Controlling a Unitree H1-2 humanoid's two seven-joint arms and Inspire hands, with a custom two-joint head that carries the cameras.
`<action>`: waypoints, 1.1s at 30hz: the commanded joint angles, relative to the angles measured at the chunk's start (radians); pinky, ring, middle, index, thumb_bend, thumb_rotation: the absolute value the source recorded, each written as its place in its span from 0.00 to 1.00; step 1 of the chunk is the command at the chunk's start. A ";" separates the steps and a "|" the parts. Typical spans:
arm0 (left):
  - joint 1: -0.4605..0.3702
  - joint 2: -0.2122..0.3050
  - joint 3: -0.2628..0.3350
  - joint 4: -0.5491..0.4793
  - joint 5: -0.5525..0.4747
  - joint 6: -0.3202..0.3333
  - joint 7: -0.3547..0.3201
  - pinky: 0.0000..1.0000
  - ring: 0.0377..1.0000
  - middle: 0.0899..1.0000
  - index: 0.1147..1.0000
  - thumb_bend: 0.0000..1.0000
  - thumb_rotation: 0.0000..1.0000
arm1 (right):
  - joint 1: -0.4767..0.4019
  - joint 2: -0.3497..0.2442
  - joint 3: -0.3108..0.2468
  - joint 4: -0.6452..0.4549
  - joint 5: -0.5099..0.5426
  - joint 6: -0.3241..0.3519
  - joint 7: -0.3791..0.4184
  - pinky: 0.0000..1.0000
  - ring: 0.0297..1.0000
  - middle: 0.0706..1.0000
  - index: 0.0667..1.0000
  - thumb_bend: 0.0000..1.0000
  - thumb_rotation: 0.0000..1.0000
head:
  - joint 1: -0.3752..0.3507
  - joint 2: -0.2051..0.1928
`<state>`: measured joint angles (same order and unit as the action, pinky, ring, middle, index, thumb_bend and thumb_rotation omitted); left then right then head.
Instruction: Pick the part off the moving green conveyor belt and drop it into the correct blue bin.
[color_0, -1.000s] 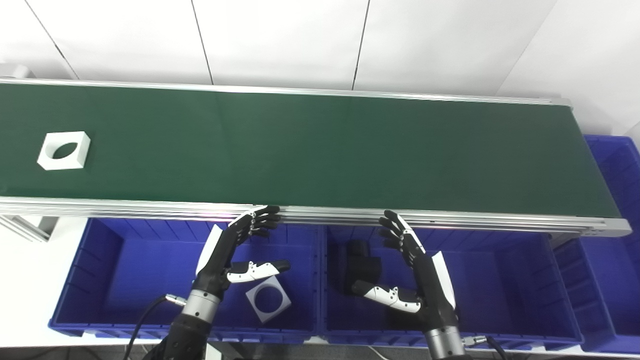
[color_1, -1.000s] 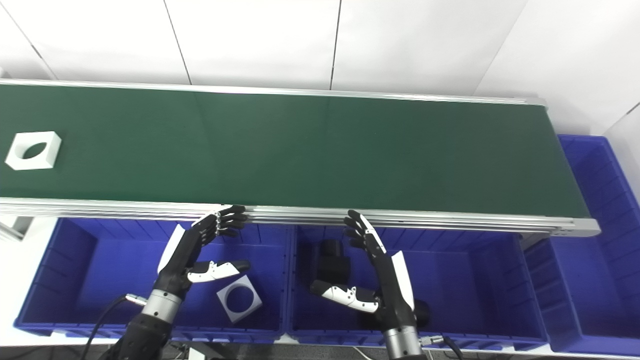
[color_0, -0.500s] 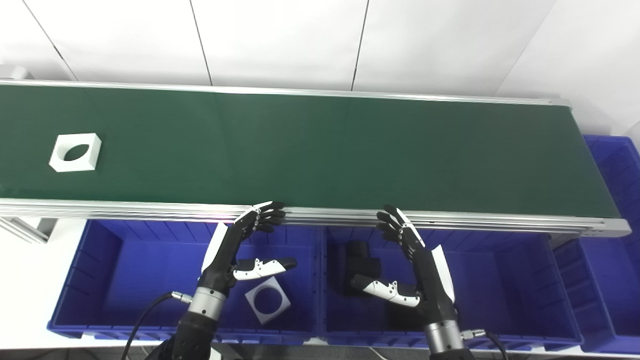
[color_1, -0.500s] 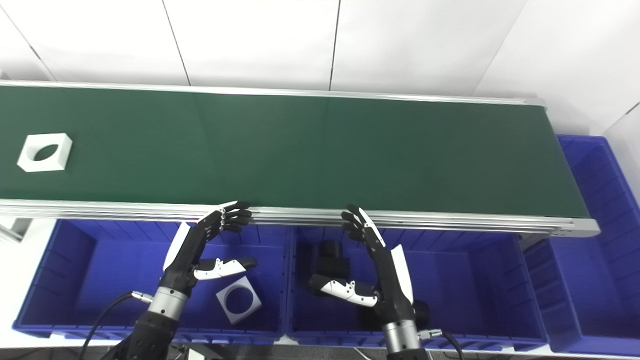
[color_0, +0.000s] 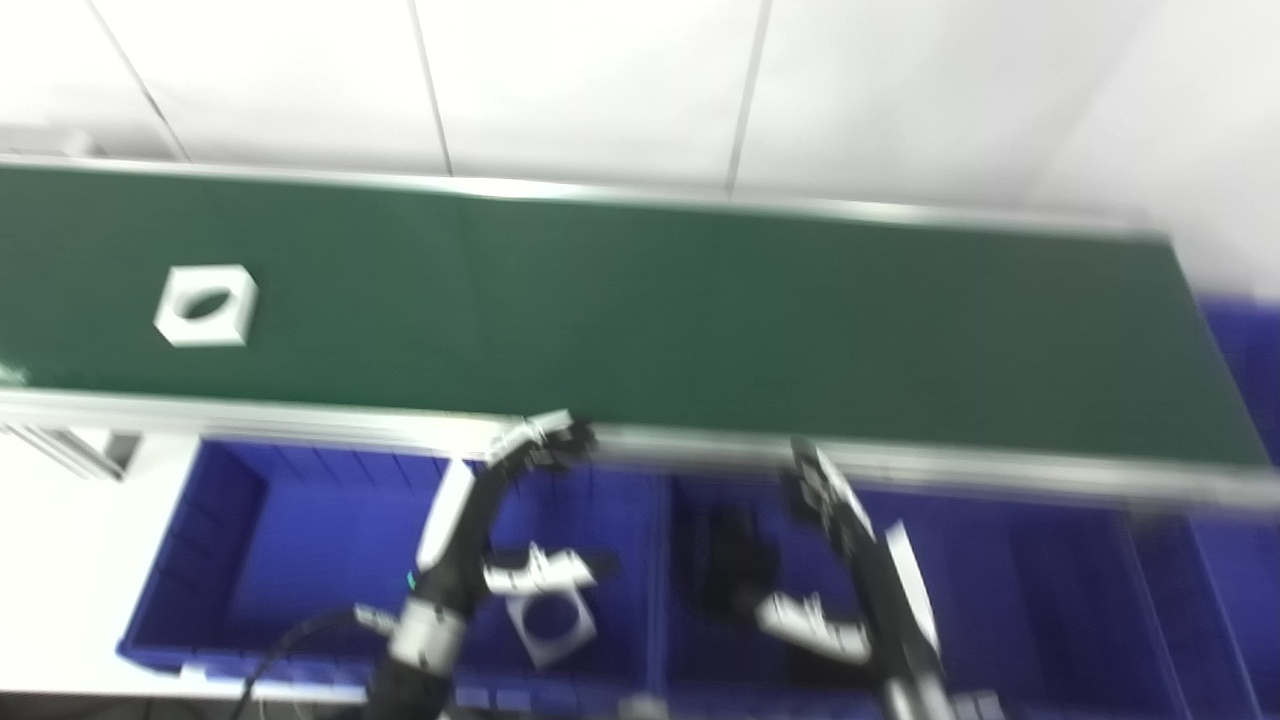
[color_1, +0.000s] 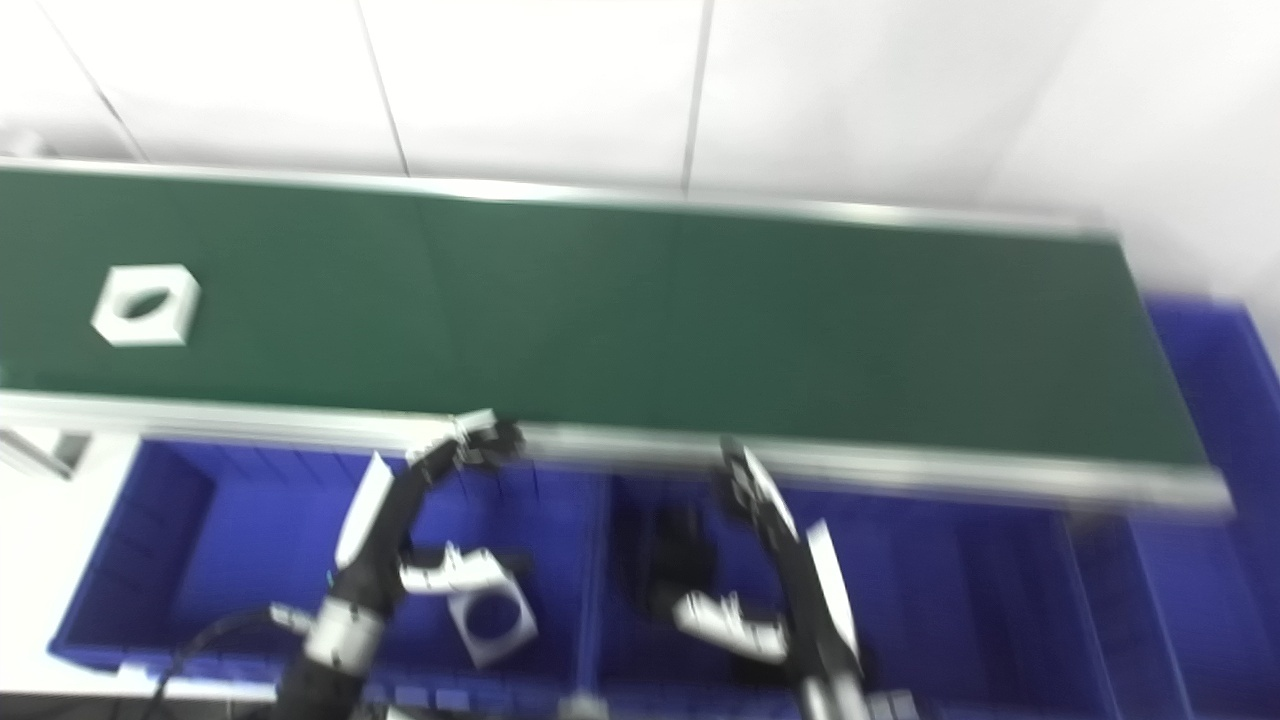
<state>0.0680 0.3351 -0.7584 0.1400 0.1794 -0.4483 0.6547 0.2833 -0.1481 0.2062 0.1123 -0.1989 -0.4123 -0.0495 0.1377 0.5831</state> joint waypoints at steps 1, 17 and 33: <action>-0.029 0.024 -0.012 -0.046 0.030 -0.022 0.049 0.62 0.69 0.71 0.72 0.88 0.48 | -0.006 -0.018 0.007 -0.013 0.021 -0.058 -0.023 0.76 0.81 0.84 0.92 0.81 0.33 | 0.001 0.001; -0.075 0.118 0.122 -0.191 -0.007 -0.022 -0.141 0.68 0.75 0.77 0.77 0.88 0.40 | -0.031 -0.074 0.057 0.043 0.066 -0.058 -0.081 0.78 0.81 0.85 0.92 0.81 0.34 | 0.097 -0.074; -0.169 0.225 0.467 -0.167 -0.046 -0.009 -0.537 0.79 0.81 0.82 0.81 0.87 0.45 | -0.047 -0.082 0.087 0.053 0.076 -0.058 -0.127 0.76 0.78 0.82 0.90 0.82 0.34 | 0.104 -0.084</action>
<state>-0.0575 0.5355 -0.3186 -0.0243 0.1312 -0.4485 0.1576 0.2479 -0.2255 0.2910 0.1812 -0.1317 -0.4126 -0.1607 0.2424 0.4985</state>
